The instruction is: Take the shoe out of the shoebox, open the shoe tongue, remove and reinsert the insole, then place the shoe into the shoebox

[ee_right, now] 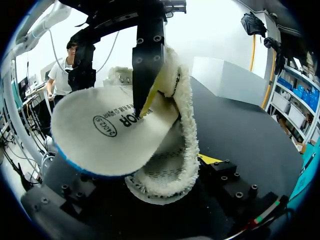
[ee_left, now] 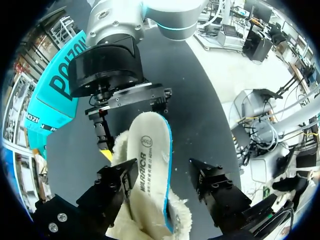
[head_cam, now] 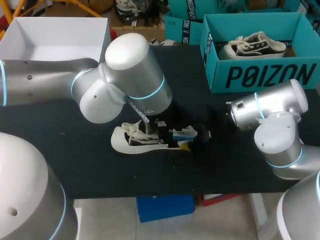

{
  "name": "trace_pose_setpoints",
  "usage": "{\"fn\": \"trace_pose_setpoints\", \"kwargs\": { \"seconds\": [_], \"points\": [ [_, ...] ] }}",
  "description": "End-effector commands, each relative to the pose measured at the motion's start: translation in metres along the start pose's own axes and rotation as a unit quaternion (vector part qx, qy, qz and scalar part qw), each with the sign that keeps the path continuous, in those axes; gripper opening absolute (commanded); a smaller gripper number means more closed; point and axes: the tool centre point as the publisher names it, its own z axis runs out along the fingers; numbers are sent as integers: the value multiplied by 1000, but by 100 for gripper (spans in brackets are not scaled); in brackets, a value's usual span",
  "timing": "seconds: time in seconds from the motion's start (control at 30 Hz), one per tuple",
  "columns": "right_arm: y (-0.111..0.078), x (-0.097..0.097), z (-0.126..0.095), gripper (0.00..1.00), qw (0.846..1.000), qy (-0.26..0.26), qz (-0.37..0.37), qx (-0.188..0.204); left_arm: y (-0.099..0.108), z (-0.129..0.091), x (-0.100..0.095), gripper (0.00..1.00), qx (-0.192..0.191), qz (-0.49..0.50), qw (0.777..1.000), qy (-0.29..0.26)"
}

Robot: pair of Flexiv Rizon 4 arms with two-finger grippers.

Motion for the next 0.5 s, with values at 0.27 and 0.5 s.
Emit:
{"fn": "trace_pose_setpoints", "kwargs": {
  "seconds": [0.27,0.5],
  "points": [
    [-3,-2,4,0,1000,-1,1,1,-5,14,-9,30,3,8,1000,3],
    [-3,-2,4,0,1000,-1,1,1,-8,15,-14,0,3,10,1000,0]
  ]
}}
